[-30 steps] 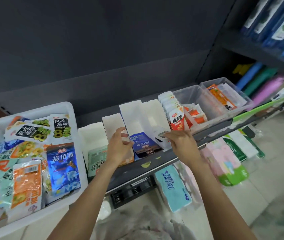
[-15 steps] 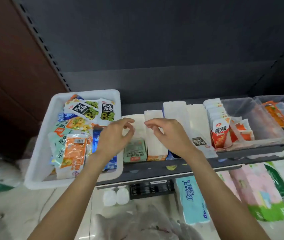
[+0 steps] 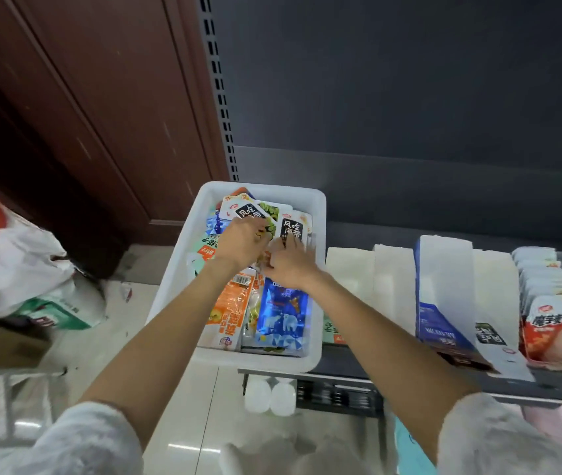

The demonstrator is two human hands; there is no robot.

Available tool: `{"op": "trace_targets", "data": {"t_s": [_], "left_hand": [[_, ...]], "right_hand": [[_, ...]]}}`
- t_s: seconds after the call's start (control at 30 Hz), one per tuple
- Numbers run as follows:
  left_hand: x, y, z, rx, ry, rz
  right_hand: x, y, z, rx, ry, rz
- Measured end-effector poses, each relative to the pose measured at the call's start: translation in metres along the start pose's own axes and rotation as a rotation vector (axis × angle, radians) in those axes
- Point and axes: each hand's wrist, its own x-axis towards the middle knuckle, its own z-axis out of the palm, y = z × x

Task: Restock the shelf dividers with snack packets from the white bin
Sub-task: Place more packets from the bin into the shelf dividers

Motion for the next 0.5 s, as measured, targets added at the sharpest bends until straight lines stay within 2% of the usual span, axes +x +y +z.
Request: {"op": "trace_targets", "data": {"t_s": [0.13, 0.33, 0.4, 0.5], "left_hand": [[0.01, 0.005, 0.013, 0.026, -0.089, -0.102], [0.022, 0.011, 0.013, 0.096, -0.167, -0.21], [0.021, 0.012, 0.005, 0.001, -0.193, -0.206], [0.006, 0.018, -0.017, -0.288, -0.102, -0.178]], "right_hand": [[-0.037, -0.006, 0.017, 0.149, -0.008, -0.144], [-0.055, -0.002, 0.005, 0.29, 0.08, -0.174], [-0.061, 0.005, -0.003, 0.385, 0.174, -0.157], [-0.075, 0.015, -0.013, 0.678, 0.363, -0.055]]}}
